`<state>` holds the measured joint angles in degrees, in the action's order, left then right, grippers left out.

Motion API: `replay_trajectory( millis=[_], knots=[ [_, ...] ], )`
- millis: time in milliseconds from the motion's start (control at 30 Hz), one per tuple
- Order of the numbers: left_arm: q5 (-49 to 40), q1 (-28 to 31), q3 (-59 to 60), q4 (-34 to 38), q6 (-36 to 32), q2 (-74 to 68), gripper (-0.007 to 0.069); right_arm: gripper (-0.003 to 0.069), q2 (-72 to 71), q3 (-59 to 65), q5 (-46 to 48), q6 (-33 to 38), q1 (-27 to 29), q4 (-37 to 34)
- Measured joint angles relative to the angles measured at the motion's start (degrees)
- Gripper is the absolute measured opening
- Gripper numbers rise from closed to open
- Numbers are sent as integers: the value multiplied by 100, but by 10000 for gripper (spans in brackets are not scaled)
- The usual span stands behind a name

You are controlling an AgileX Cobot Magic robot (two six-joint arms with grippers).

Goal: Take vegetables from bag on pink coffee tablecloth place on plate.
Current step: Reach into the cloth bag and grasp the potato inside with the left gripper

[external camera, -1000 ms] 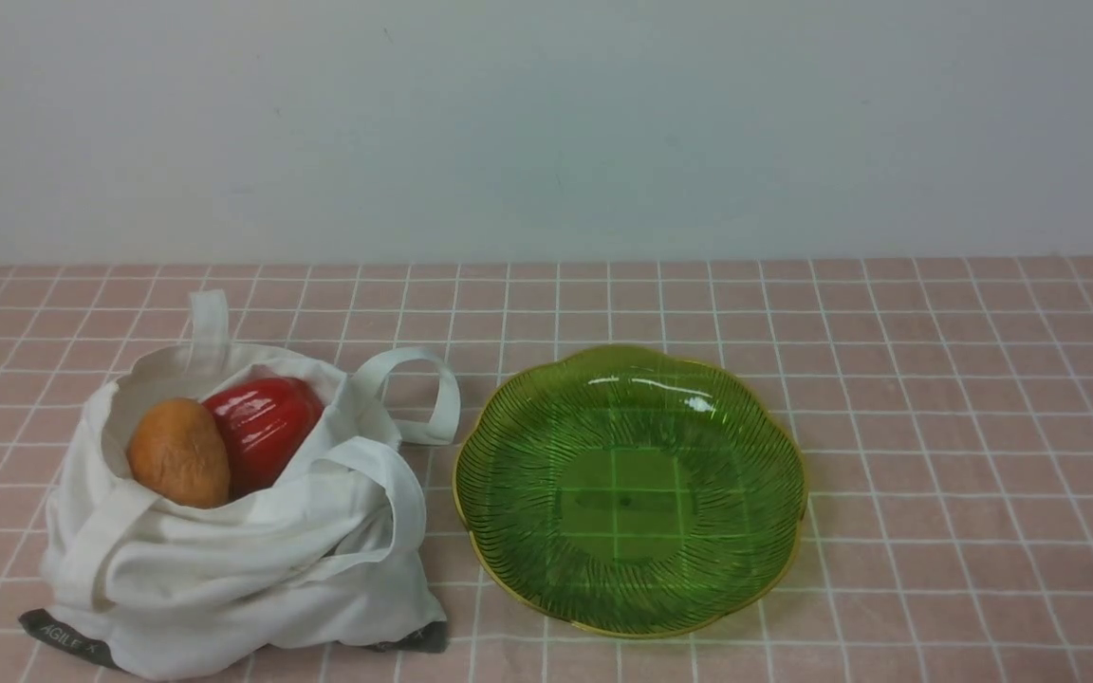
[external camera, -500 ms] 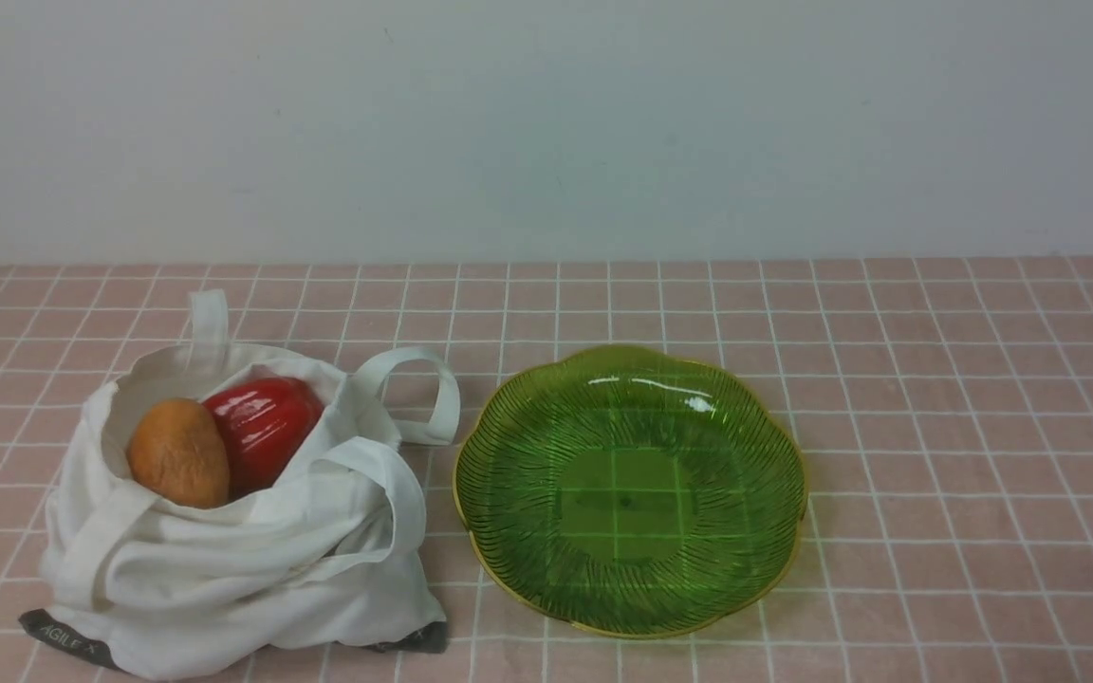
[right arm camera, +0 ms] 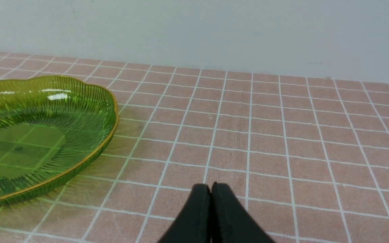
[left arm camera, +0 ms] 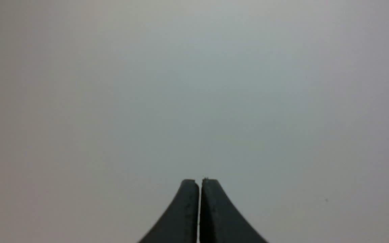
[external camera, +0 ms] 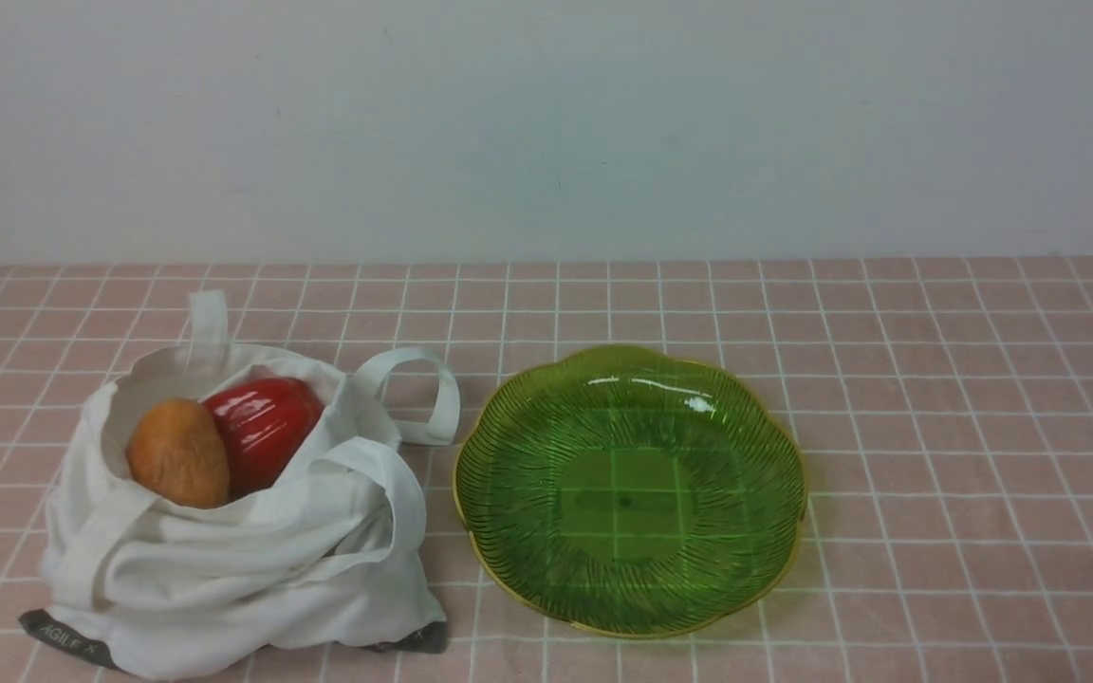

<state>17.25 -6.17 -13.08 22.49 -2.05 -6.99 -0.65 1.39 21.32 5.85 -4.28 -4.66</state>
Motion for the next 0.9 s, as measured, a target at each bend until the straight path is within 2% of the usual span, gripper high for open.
replay_trajectory(
  millis=[33, 200, 333, 367, 433, 600, 733, 900],
  knots=[
    [-309, 0, -162, -13, -62, -191, -5, -15, 0, 0, 0, 0, 0, 0],
    [-4192, 0, -2401, -177, -554, -2508, -5, -15, 0, 0, 0, 0, 0, 0],
    [-6244, 0, -3584, -499, -632, -4207, -5, -15, 0, 0, 0, 0, 0, 0],
    [-6244, 0, -3634, -527, -637, -4289, -5, -15, 0, 0, 0, 0, 0, 0],
    [-6926, 0, -4164, -917, -637, -5237, -5, -15, 0, 0, 0, 0, 0, 0],
    [-7281, 0, -4841, -1404, -409, -6615, -5, -15, 0, 0, 0, 0, 0, 0],
    [-7267, 0, -5052, -1543, -325, -7094, -5, -15, 0, 0, 0, 0, 0, 0],
    [-6958, 0, -5094, -2112, -297, -7389, -1, -15, 0, 0, 0, 0, 0, 0]
  ],
)
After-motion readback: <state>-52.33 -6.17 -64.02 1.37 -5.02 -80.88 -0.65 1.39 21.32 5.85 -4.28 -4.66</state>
